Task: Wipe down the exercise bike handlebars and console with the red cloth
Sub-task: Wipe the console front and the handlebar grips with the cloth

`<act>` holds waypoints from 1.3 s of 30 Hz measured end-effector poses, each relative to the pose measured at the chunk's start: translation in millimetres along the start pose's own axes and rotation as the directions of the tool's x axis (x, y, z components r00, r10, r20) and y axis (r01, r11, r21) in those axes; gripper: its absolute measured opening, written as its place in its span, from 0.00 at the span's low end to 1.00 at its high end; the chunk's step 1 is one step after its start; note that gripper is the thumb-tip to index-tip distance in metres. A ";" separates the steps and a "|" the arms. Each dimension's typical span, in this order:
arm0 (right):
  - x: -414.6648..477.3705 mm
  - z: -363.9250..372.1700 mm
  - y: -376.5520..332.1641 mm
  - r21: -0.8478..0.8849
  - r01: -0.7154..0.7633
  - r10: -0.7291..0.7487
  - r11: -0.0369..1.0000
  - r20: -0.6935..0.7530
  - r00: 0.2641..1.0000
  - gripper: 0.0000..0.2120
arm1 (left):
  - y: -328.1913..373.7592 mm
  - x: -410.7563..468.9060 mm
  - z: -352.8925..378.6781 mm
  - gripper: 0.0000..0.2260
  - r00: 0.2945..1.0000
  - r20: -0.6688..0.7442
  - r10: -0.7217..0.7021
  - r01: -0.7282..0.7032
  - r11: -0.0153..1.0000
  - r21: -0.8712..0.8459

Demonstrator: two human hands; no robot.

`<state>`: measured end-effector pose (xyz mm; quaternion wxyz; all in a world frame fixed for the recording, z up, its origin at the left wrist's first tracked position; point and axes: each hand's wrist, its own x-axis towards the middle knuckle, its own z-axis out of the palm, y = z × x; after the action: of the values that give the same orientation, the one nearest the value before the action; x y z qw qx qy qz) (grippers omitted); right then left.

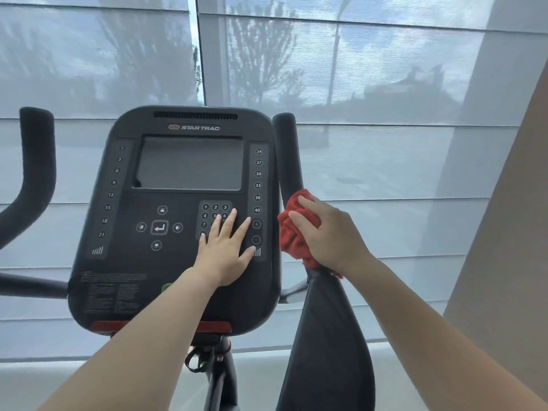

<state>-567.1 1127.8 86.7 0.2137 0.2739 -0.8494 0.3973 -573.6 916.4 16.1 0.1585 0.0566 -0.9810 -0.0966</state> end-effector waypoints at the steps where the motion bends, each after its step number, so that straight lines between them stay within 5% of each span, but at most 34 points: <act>1: 1.6 1.9 -2.2 -0.064 0.009 -0.007 0.998 0.025 1.000 0.16 | -0.5 -0.3 -0.9 0.27 1.000 0.003 0.000 0.000 1.000 -0.007; 4: -1.3 3.8 0.0 -0.159 0.025 0.000 0.987 0.149 0.989 0.20 | -1.2 0.2 -2.8 0.26 1.000 0.016 0.001 0.000 1.000 -0.029; 7: -10.3 -0.1 2.9 0.025 0.029 -0.035 0.999 0.261 0.965 0.18 | -1.0 1.8 -2.3 0.26 1.000 0.022 0.001 0.000 0.999 -0.048; 11: -11.2 -4.0 8.2 -0.040 0.039 -0.029 0.998 0.236 0.971 0.18 | -0.2 3.5 -1.4 0.26 0.999 0.032 0.001 0.001 0.999 -0.050; 16: 0.8 -2.5 -3.3 0.197 -0.060 0.032 0.979 0.143 0.989 0.18 | 1.3 2.9 -2.5 0.25 0.999 0.038 -0.008 0.011 0.996 -0.086; 21: -13.8 0.3 6.4 -0.065 0.020 -0.012 0.998 0.109 0.994 0.22 | 0.7 3.0 -3.0 0.25 0.999 0.040 -0.006 0.009 0.996 -0.084; 27: -8.7 -11.4 3.0 -0.030 -0.031 0.036 0.999 0.215 0.976 0.24 | -1.2 3.9 -3.0 0.25 0.999 0.036 -0.002 0.005 0.996 -0.083; 32: -13.7 -11.2 3.8 -0.118 -0.026 0.041 0.993 0.128 0.991 0.22 | -2.5 3.5 -2.8 0.25 0.999 0.039 -0.002 0.006 0.996 -0.088; 35: -17.0 -23.4 1.9 -0.041 -0.011 0.014 0.999 0.091 0.996 0.10 | -2.0 5.0 -2.1 0.25 0.999 0.040 -0.002 0.006 0.996 -0.084; 39: -8.5 -39.6 -7.1 0.237 0.023 -0.026 0.971 0.011 1.000 0.13 | -2.4 4.5 -2.3 0.25 0.999 0.046 0.000 0.004 0.997 -0.082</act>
<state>-550.4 1157.9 109.2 0.1782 0.3109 -0.7938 0.4913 -576.9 913.1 19.1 0.1380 0.0489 -0.9795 -0.1384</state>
